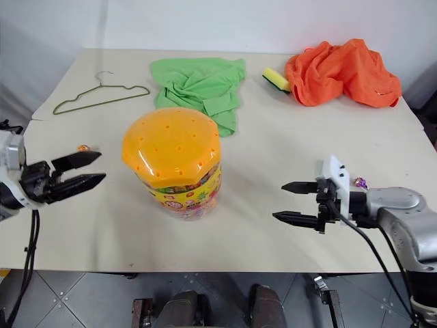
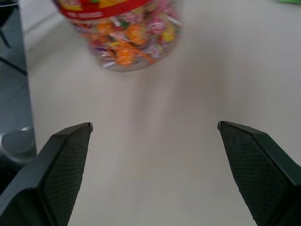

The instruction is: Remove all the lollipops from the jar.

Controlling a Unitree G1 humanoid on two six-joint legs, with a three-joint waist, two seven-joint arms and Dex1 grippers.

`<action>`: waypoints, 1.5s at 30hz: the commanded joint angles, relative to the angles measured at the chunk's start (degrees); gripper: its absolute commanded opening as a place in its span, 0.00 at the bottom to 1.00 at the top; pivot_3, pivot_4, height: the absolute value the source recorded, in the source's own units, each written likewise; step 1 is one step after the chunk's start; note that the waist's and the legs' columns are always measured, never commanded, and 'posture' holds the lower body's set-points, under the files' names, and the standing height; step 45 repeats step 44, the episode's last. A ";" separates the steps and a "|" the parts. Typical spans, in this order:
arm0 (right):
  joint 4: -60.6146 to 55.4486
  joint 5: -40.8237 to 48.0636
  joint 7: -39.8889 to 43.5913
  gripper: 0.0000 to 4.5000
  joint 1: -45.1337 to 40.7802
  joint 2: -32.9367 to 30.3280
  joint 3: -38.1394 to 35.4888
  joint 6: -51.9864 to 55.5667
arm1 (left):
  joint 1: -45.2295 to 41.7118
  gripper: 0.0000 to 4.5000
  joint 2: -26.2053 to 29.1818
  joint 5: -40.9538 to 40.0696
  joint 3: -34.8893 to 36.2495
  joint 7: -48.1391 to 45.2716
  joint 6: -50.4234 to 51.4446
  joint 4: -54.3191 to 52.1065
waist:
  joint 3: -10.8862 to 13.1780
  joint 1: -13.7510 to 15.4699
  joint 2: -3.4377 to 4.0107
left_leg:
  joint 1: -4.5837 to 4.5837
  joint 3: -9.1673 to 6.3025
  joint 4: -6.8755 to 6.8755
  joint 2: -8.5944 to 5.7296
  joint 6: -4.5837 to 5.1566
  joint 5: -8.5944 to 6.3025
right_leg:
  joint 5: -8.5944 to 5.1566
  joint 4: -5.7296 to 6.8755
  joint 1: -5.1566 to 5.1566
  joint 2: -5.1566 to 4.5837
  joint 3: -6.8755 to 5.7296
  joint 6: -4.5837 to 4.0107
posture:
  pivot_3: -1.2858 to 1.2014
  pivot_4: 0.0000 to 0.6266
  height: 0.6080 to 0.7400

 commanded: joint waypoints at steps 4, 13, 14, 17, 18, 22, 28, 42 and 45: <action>1.18 -1.64 -2.08 0.99 0.37 3.26 1.80 -4.09 | 7.59 1.00 -2.88 -0.80 5.09 2.46 -2.37 -5.73 | 0.00 -0.01 0.00 | 0.03 -0.05 -0.03 0.00 0.00 0.00 | 0.00 0.00 0.00 0.00 0.00 0.00 | 0.52 0.24 1.00; -1.90 -1.96 -12.13 0.99 4.84 9.25 0.39 -5.32 | 6.68 1.00 -13.02 -2.07 7.52 9.66 -10.37 -11.05 | -0.05 1.32 -0.08 | 0.11 -0.28 0.08 -0.01 0.00 0.00 | 0.00 0.00 0.18 -0.02 -0.02 0.00 | 0.52 0.24 1.00; -2.45 -1.72 -13.15 0.99 5.28 9.83 0.34 -5.00 | 6.77 1.00 -13.43 -1.81 7.42 12.05 -9.63 -11.72 | -0.06 1.38 -0.10 | 0.11 -0.30 0.08 0.00 0.00 0.00 | 0.00 0.00 0.18 -0.02 -0.02 0.00 | 0.52 0.24 1.00; -4.42 -0.66 -16.33 0.99 6.81 11.94 0.38 -3.75 | 8.50 1.00 -13.26 -5.87 6.86 15.46 -2.99 -13.86 | -0.07 1.34 -0.10 | 0.13 -0.40 0.08 0.00 0.00 0.00 | 0.00 0.00 0.19 -0.02 -0.01 0.00 | 0.52 0.24 1.00; -4.72 -0.60 -16.91 0.99 7.18 12.29 0.48 -3.60 | 9.11 1.00 -13.72 -7.24 7.06 15.69 -2.22 -14.65 | -0.07 1.33 -0.10 | 0.13 -0.43 0.07 0.00 0.00 0.00 | 0.00 0.00 0.19 -0.01 -0.01 0.00 | 0.52 0.24 1.00; -5.62 -0.54 -18.78 0.99 7.73 13.07 0.70 -3.25 | 11.31 1.00 -16.67 -6.71 7.39 17.95 -4.72 -16.92 | -0.07 1.35 -0.10 | 0.15 -0.46 0.07 0.00 0.00 0.00 | 0.00 0.00 0.19 -0.01 0.01 0.00 | 0.52 0.24 1.00; -5.96 -0.11 -20.10 0.99 8.37 13.01 0.31 -2.76 | 13.04 1.00 -19.73 -11.08 7.54 25.19 -0.93 -19.81 | -0.08 1.46 -0.12 | 0.20 -0.48 0.07 0.00 0.00 0.00 | 0.00 -0.01 0.23 -0.02 0.03 -0.01 | 0.52 0.24 1.00; -4.50 -0.44 -20.59 0.99 9.44 13.09 0.64 -3.30 | 16.81 1.00 -29.97 -2.01 3.08 44.15 -8.14 -28.66 | -0.12 1.45 -0.19 | 0.22 -0.46 0.07 -0.01 0.02 -0.01 | 0.00 -0.01 0.25 -0.01 0.06 -0.01 | 0.52 0.24 1.00; -4.46 -0.80 -20.64 0.99 9.56 13.26 0.82 -3.81 | 17.97 1.00 -29.68 -2.18 2.30 43.73 -8.02 -29.09 | -0.12 1.45 -0.19 | 0.22 -0.46 0.07 -0.01 0.02 -0.01 | 0.00 -0.02 0.25 -0.01 0.06 -0.01 | 0.52 0.24 1.00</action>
